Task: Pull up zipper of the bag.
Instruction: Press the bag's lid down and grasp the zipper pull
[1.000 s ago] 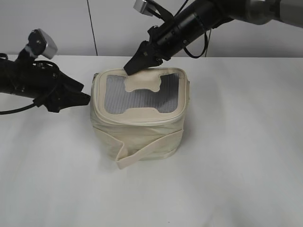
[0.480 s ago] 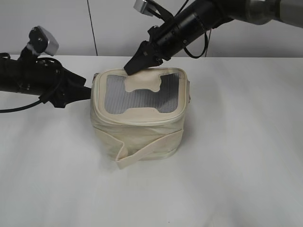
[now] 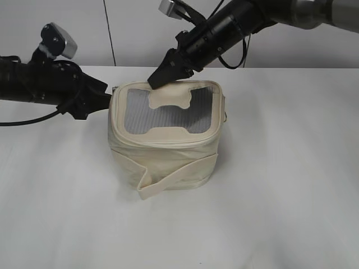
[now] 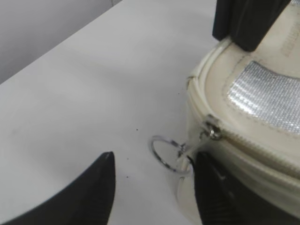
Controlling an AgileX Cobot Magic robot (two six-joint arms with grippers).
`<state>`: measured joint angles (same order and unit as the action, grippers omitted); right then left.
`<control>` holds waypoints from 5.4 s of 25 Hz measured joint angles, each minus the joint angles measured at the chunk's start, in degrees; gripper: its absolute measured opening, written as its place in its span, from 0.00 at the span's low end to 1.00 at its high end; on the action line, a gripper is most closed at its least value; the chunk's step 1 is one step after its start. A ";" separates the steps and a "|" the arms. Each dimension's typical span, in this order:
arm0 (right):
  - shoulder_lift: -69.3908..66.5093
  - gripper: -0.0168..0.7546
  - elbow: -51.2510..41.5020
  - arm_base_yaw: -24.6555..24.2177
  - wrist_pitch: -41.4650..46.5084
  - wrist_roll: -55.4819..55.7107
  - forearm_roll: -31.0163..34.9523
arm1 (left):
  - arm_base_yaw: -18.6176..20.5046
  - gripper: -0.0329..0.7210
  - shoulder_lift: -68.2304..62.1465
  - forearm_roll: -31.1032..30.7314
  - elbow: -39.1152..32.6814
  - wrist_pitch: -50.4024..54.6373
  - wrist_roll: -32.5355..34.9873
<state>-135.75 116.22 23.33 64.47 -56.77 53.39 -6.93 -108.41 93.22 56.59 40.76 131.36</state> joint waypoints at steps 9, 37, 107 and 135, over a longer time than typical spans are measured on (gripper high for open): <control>0.00 0.08 0.07 0.00 0.05 0.12 -0.35 | -1.77 0.58 -2.96 2.18 0.61 -4.16 0.02; -0.05 0.08 0.07 0.00 -1.00 7.42 -0.77 | -2.69 0.06 8.20 -9.83 -3.25 -11.98 -15.17; -0.10 0.08 0.07 -0.26 -3.89 15.17 -1.78 | -11.13 0.35 5.87 -3.68 -2.41 -25.45 -11.90; -0.10 0.08 0.07 -0.26 -3.78 15.16 -1.78 | -11.19 0.06 13.70 -3.53 -9.02 -26.74 -12.19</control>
<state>-135.85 116.29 23.07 60.70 -41.61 51.62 -18.12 -94.71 89.69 47.56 14.01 119.17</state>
